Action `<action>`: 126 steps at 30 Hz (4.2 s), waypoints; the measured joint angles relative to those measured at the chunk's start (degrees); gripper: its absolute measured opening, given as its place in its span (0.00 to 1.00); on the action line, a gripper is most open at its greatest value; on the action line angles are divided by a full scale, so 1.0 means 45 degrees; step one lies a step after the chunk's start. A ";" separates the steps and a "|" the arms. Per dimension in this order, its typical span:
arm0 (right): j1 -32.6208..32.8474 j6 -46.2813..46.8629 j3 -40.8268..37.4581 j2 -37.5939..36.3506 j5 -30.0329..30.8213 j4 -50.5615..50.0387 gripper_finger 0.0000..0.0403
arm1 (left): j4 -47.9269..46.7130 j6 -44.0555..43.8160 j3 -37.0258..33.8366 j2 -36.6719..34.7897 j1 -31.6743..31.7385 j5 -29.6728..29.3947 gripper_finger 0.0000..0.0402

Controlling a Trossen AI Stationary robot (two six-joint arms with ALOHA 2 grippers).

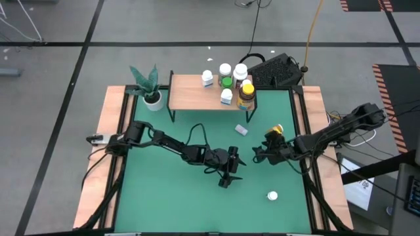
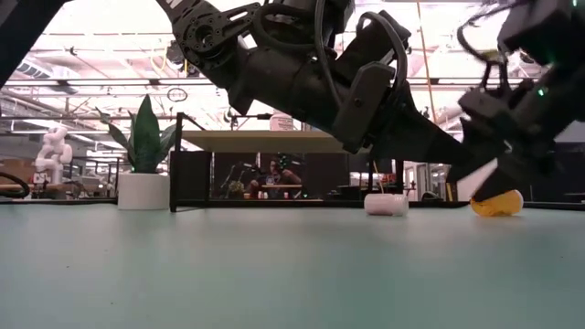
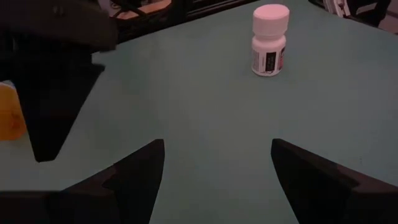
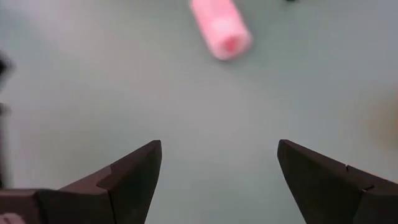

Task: Pick and place medicine bottles onto shelf by color
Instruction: Put the orange pill bottle on the shelf

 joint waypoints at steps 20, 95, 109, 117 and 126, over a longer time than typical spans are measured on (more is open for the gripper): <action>-0.2601 -0.0945 0.1115 -0.0058 0.1088 -0.3542 0.78 | -0.0052 0.0156 0.0000 -0.0005 0.0015 0.0000 0.74; -0.4340 0.1315 0.0073 -0.0107 -0.0640 -0.5701 0.78 | -0.0294 0.0268 -0.0005 -0.0024 0.0000 0.0001 0.74; -0.4340 0.0987 0.0083 -0.0112 -0.0276 -0.5711 0.78 | -0.0304 0.0494 -0.0005 -0.0024 0.0000 0.0002 0.74; -0.4146 0.0680 0.0083 -0.0359 -0.0301 -0.5628 0.78 | -0.0363 0.0456 -0.0005 -0.0023 0.0000 -0.0001 0.74; -0.4052 -0.0337 0.0726 -0.1593 0.0421 -0.5614 0.78 | -0.0363 0.0462 -0.0005 -0.0019 0.0000 0.0002 0.74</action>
